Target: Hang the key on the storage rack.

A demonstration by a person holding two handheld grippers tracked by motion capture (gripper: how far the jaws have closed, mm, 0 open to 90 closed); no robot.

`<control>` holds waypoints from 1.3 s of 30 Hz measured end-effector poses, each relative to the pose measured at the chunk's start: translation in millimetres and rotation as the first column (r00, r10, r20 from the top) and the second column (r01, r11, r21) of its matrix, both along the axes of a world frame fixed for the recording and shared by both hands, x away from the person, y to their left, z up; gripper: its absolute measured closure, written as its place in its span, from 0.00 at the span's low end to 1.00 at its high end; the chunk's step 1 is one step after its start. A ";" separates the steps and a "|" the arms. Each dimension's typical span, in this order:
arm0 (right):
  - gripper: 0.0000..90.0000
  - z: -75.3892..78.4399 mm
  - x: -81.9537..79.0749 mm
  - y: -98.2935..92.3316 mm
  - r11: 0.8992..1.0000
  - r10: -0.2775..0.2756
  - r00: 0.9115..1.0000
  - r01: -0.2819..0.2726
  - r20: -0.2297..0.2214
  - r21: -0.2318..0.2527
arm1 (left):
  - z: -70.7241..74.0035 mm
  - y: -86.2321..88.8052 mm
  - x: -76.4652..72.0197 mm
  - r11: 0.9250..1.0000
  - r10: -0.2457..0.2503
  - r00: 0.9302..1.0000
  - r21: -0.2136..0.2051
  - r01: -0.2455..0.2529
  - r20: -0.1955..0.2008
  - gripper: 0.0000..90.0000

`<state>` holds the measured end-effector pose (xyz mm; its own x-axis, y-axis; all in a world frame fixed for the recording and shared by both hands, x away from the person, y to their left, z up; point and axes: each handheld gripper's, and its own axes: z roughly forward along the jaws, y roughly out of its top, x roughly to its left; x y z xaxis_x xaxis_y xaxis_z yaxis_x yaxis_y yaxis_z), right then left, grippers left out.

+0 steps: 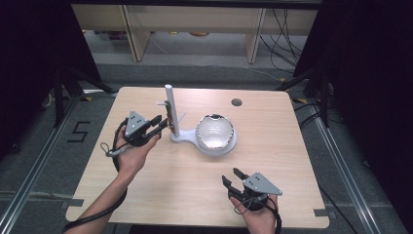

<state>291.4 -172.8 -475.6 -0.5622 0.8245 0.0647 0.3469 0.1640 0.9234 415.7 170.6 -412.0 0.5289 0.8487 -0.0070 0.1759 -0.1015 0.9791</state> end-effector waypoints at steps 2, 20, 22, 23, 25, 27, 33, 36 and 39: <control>0.57 -1.3 2.5 -0.3 1.000 0.015 1.000 -0.015 0.014 0.000 | -3.9 3.4 -9.1 1.000 -0.007 1.000 -0.012 0.007 -0.002 0.77; 0.56 -5.9 3.5 -1.5 1.000 0.018 1.000 -0.018 0.012 0.001 | -78.6 39.3 -76.1 1.000 -0.002 0.999 0.016 0.003 -0.034 0.70; 0.56 -6.3 3.3 -3.0 1.000 0.015 1.000 -0.015 0.008 -0.005 | -92.9 44.4 -85.0 1.000 0.013 0.999 0.014 -0.012 -0.044 0.69; 0.56 -6.3 3.3 -3.0 1.000 0.015 1.000 -0.015 0.008 -0.005 | -92.9 44.4 -85.0 1.000 0.013 0.999 0.014 -0.012 -0.044 0.69; 0.56 -7.5 4.4 -3.5 1.000 0.016 1.000 -0.016 0.014 -0.003 | -98.0 47.3 -88.8 1.000 0.019 0.998 0.010 -0.018 -0.053 0.68; 0.56 -7.5 1.7 -3.5 1.000 -0.004 1.000 0.004 -0.007 -0.004 | -101.9 50.0 -92.1 0.999 0.029 0.999 0.016 -0.028 -0.041 0.67; 0.56 -12.4 3.5 -6.3 1.000 0.015 1.000 -0.016 -0.011 -0.011 | -110.8 51.9 -92.3 0.999 0.035 0.998 0.004 -0.035 -0.049 0.63; 0.56 -12.9 2.9 -7.4 1.000 0.005 1.000 -0.005 -0.013 -0.010 | -110.9 51.7 -92.1 0.999 0.035 0.998 0.000 -0.035 -0.046 0.61; 0.56 -13.2 3.9 -8.2 1.000 0.018 1.000 -0.018 -0.009 0.004 | -110.7 52.3 -91.6 0.999 0.037 0.998 -0.005 -0.037 -0.054 0.59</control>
